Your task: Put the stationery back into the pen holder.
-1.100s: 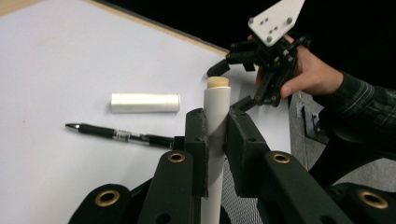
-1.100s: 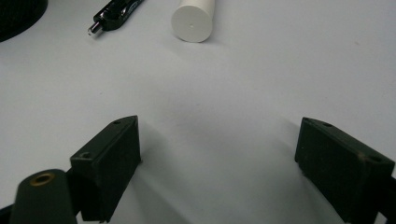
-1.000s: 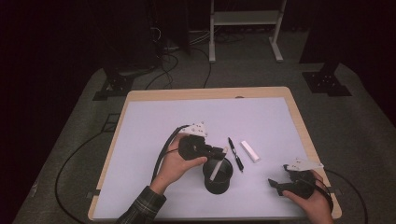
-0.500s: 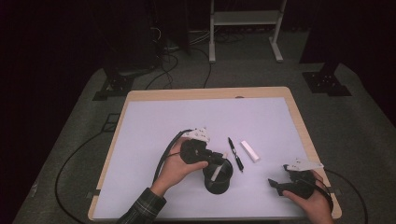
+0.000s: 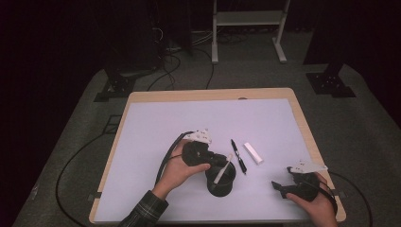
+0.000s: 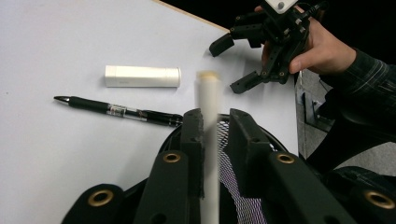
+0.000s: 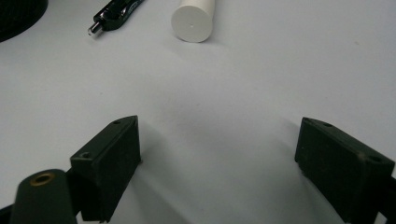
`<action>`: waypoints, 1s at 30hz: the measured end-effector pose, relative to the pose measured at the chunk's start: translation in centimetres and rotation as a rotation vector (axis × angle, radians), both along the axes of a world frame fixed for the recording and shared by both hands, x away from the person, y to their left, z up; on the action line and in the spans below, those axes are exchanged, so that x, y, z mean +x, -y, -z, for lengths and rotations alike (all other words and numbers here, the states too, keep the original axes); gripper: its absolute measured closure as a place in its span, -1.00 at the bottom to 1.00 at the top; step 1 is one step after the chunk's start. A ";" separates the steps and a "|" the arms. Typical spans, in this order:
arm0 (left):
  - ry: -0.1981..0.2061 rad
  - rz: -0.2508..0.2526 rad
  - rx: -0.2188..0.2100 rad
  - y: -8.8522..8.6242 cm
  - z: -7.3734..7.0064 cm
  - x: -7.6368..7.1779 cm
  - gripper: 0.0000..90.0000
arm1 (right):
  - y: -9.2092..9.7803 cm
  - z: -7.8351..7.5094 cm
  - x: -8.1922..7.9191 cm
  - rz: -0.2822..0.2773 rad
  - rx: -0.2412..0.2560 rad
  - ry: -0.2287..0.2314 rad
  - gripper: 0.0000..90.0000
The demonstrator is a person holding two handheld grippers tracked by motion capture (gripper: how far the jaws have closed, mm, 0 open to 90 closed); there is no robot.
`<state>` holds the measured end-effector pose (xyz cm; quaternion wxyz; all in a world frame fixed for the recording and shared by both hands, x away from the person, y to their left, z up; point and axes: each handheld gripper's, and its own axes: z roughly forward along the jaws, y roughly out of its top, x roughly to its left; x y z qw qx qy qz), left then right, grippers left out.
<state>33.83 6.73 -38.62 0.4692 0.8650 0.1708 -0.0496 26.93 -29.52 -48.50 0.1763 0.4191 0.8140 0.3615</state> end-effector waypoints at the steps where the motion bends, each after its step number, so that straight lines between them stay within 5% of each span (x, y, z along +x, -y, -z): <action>1: 0.002 -0.004 -0.001 -0.1 -0.1 0.0 0.68 | 0.0 0.0 0.0 -0.001 0.000 0.001 -0.71; 30: 0.031 -0.160 -0.011 -7.1 -0.5 -0.7 0.53 | 0.0 0.0 0.0 -0.003 -0.003 0.000 -0.71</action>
